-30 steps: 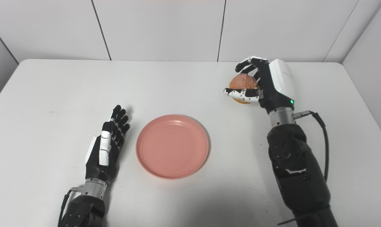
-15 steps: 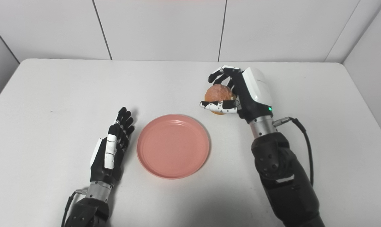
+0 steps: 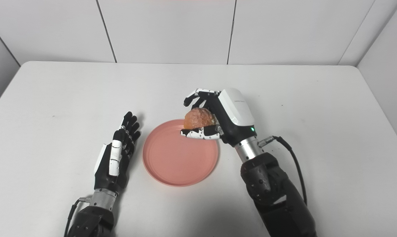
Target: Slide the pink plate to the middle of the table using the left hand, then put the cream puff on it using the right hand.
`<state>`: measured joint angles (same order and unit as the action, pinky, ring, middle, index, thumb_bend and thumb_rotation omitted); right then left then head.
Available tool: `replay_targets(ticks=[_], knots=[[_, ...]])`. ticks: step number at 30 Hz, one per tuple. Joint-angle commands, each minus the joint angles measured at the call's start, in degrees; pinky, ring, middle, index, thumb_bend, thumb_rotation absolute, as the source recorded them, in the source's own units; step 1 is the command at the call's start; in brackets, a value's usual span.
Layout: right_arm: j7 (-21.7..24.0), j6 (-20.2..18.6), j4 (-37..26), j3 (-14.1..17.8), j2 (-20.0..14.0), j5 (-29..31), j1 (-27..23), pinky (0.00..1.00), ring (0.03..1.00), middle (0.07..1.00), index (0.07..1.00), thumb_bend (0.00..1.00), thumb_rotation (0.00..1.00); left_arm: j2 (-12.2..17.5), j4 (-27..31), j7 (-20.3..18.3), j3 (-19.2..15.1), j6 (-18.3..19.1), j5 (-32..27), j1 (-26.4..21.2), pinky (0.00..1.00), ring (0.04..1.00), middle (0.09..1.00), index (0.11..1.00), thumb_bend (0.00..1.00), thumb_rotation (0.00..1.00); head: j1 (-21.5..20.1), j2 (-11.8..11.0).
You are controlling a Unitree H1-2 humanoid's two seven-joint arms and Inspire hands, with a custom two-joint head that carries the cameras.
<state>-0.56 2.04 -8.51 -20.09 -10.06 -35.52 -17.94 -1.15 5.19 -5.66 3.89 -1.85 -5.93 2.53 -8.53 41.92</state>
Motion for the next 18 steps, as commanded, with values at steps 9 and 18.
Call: replay_targets(ticks=[9,18], knots=[[2.2,5.4,0.7,-2.8,0.7,-0.7,0.7,0.33,0.429,0.474,0.5,0.52,0.0,-0.5,-1.1,-0.1,0.7,0.8,0.1,1.1,1.0,1.0,1.0,1.0,0.68,1.0,0.4,0.3],[1.8,8.8,6.4,-3.8,0.3,-2.1,0.6,0.32,0.411,0.453,0.515,0.52,0.0,-0.6,-1.5,0.3,1.0,0.5,0.8,1.0,1.0,1.0,1.0,1.0,0.69,1.0,0.5,0.2]])
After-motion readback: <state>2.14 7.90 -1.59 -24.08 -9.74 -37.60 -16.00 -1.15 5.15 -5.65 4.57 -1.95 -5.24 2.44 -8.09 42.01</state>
